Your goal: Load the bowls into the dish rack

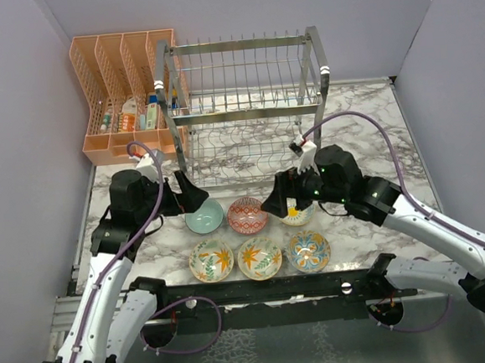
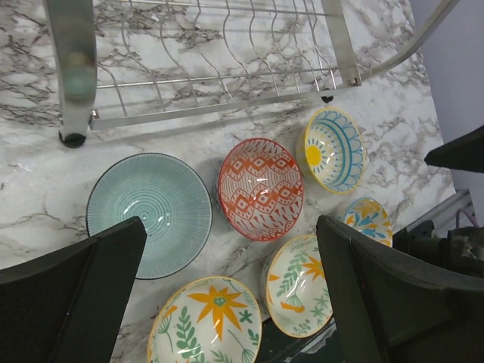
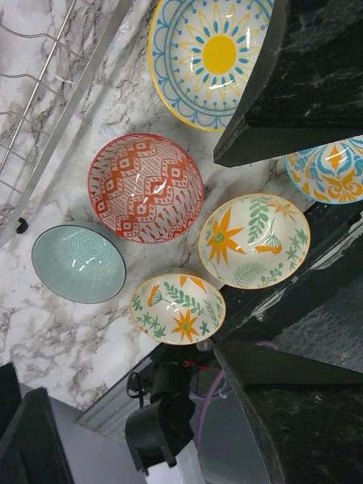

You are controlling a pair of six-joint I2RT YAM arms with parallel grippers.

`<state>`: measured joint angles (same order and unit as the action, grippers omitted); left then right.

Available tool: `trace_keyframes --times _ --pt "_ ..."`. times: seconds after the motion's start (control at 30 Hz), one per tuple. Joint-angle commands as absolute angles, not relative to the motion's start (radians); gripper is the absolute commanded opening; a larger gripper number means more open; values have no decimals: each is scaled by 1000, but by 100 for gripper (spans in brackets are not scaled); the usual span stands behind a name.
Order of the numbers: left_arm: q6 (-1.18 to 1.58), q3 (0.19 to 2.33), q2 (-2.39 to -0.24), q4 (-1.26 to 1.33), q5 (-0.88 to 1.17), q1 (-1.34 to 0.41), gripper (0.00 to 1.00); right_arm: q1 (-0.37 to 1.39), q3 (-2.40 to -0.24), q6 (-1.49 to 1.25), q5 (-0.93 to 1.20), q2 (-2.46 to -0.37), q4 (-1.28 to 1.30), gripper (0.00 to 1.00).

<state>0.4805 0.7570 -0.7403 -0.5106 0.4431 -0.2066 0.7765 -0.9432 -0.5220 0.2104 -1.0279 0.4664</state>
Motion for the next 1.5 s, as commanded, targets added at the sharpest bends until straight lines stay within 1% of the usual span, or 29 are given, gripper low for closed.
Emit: trace_keyframes --times 0.0,0.23,0.3,0.57,0.63,0.7,0.73,0.87,1.03,1.13,1.2,1.3,1.47 --pt "442 757 -674 -521 344 -210 100 848 -919 -535 32 -1062 525 100" --pt "426 753 -638 -550 270 -210 99 863 -898 -518 -112 -1108 626 100" --pt "427 752 -629 -554 255 -210 99 864 -907 -500 -124 -1127 644 99" --pt "436 746 -609 -541 247 -209 99 896 -924 -487 -207 -1239 680 90" --pt "434 745 -608 -538 245 -209 99 897 -923 -480 -206 -1266 675 86" --pt "430 744 -611 -537 244 -209 99 899 -924 -468 -206 -1294 666 84" --pt "428 744 -614 -536 244 -210 99 900 -927 -463 -209 -1307 663 80" --pt "429 740 -618 -527 251 -209 99 902 -949 -437 -229 -1360 650 77" --pt "429 739 -615 -522 253 -210 99 902 -989 -401 -246 -1421 633 75" --pt "430 738 -612 -523 253 -210 99 902 -1006 -399 -260 -1446 626 72" --pt "431 736 -608 -524 254 -209 99 902 -1014 -397 -262 -1467 623 69" --pt "432 735 -605 -525 254 -210 99 902 -1015 -392 -251 -1498 608 61" --pt "432 737 -604 -529 255 -209 99 902 -1016 -387 -231 -1533 584 60"
